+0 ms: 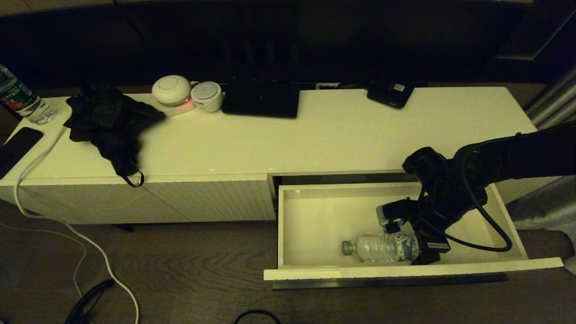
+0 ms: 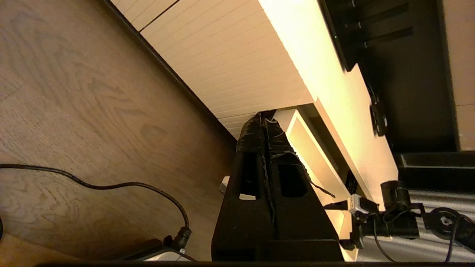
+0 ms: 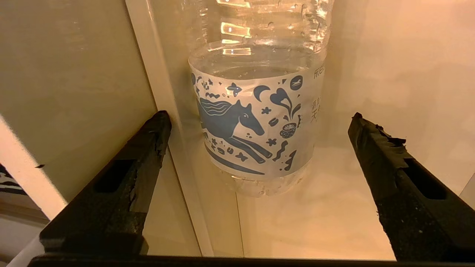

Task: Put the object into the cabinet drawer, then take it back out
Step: Take the mineral water out of the drawer and put it on the table

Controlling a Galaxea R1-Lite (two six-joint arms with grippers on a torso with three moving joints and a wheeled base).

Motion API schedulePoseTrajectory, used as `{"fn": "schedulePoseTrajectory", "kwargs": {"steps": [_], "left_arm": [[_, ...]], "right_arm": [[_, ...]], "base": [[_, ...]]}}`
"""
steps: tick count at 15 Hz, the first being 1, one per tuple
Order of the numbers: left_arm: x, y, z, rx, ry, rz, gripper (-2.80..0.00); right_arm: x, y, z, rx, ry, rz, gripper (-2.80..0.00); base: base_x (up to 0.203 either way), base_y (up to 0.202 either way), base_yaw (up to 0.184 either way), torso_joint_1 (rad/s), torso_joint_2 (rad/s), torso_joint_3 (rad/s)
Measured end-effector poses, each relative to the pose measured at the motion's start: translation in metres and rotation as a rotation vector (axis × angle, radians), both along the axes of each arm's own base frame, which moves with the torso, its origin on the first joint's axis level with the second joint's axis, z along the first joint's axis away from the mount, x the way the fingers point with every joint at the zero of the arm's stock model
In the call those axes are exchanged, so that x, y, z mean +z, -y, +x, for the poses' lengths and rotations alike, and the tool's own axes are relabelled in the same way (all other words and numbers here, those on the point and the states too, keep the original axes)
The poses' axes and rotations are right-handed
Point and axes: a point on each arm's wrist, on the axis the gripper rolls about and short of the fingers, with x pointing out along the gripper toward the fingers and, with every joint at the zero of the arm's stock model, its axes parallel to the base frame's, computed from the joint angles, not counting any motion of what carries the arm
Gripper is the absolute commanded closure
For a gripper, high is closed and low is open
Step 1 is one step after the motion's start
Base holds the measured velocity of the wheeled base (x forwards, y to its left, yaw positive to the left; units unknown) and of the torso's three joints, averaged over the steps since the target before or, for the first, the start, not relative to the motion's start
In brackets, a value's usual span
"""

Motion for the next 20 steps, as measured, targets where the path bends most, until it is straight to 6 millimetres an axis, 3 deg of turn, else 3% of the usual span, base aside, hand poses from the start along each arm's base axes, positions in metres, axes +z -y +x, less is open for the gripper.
{"fn": "schedulePoseTrajectory", "kwargs": {"steps": [11, 20], "left_arm": [[0.000, 0.000, 0.000, 0.000, 0.000, 0.000, 0.00], [0.000, 0.000, 0.000, 0.000, 0.000, 0.000, 0.00]], "right_arm": [[0.012, 0.008, -0.004, -0.018, 0.026, 0.003, -2.80], [0.013, 0.005, 0.008, -0.017, 0.051, 0.011, -2.80]], "base": [[0.000, 0.000, 0.000, 0.000, 0.00, 0.000], [0.000, 0.000, 0.000, 0.000, 0.00, 0.000]]}}
